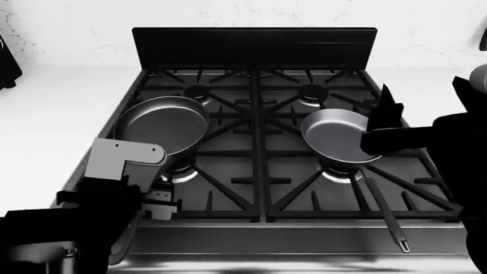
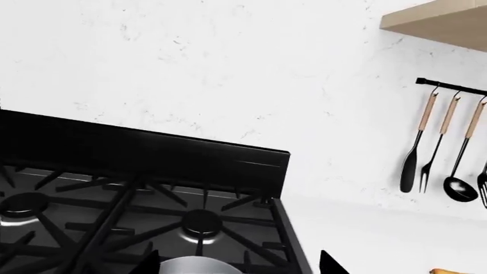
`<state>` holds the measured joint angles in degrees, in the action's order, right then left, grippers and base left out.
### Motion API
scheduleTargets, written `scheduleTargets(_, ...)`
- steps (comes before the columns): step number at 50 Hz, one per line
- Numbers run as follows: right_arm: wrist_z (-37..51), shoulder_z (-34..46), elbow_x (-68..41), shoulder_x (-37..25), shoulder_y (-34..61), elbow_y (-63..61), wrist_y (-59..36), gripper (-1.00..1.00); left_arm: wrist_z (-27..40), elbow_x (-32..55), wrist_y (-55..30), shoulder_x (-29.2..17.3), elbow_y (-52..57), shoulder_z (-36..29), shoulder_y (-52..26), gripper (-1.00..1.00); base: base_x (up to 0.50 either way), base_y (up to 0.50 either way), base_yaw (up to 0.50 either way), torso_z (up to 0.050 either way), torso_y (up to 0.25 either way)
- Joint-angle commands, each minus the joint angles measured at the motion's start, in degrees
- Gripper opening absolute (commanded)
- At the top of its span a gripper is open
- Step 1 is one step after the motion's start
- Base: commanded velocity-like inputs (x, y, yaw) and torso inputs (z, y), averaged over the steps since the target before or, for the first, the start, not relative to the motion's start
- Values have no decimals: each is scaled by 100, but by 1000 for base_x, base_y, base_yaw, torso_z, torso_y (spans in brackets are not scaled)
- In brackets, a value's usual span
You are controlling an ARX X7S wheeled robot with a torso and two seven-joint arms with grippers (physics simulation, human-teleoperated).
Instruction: Place both pans onto different burners. Then place the carrot and the steak on different pans.
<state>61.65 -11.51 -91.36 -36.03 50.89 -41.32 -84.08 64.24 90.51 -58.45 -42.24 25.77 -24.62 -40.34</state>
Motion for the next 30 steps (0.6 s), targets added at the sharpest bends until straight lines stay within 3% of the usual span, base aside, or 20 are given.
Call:
scheduleTargets(1, 84, -36, -147, -122, 134, -10, 42, 100, 165, -107, -144, 17, 117, -18, -180, -100, 0, 0, 0, 0, 0)
scheduleTargets(16, -79, 69, 51, -185, 43, -46, 213, 100, 164, -75, 80, -99, 464, 11, 374, -100, 0, 0, 0, 0, 1)
scheduleTargets(17, -94, 70, 65, -189, 30, -49, 226, 100, 151, -57, 73, -102, 465, 7, 365, 100, 0, 0, 0, 0, 0)
scheduleTargets(30, -176, 131, 160, -239, -50, -69, 358, 100, 326, 260, 7, -221, 525, 94, 26, 100, 0, 0, 0, 0, 0)
